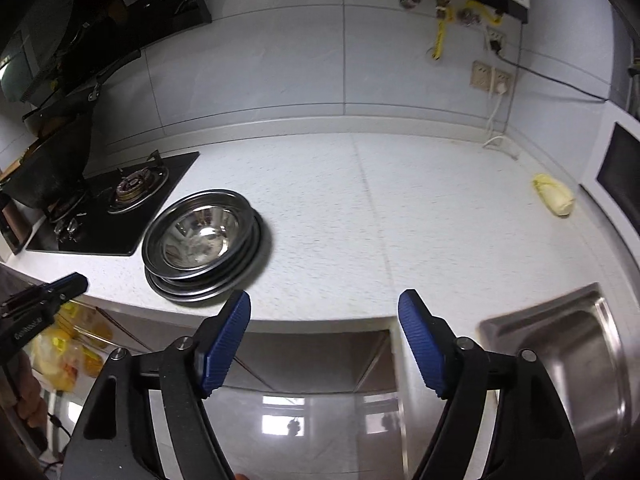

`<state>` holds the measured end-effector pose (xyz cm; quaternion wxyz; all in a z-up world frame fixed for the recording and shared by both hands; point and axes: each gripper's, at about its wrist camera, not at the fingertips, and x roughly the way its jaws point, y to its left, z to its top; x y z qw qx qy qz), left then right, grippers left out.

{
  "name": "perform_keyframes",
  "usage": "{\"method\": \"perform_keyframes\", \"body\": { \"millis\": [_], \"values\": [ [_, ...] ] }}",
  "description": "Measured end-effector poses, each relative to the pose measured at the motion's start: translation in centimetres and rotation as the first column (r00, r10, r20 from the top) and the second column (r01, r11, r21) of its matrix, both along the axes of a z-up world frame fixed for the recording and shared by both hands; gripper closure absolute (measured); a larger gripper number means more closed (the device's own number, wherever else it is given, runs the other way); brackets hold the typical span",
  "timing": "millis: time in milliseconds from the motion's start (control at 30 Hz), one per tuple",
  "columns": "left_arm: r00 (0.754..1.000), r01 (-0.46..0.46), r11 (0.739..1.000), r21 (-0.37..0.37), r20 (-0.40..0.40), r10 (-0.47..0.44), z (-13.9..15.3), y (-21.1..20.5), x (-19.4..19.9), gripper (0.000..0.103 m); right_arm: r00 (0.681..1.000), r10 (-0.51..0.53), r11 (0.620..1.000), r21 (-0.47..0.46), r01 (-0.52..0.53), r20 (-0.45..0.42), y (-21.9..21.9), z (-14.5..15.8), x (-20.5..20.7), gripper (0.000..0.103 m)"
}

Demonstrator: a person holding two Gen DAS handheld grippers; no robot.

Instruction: Organize plates and bowls

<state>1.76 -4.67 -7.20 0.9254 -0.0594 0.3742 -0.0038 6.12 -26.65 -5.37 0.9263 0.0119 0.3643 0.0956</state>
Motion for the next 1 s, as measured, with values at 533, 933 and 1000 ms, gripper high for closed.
{"method": "perform_keyframes", "body": {
  "millis": [533,933,1000],
  "values": [
    [0.995,0.046,0.999,-0.008,0.094,-0.045,4.1,-2.3,-2.6,0.091,0.998,-0.032,0.999,0.013,0.031,0.061,-3.1,2.2,-2.5,0.023],
    [0.992,0.054,0.998,-0.019,0.113,-0.052,4.7,-3.0,-3.0,0.091,0.997,-0.032,0.999,0.006,0.032,0.073,-3.1,2.5,-2.9,0.023],
    [0.992,0.043,0.999,-0.02,0.115,-0.041,4.7,-2.9,-3.2,0.091,0.997,-0.03,1.0,0.009,0.029,0.07,-3.1,2.4,-2.9,0.023]
  ]
}}
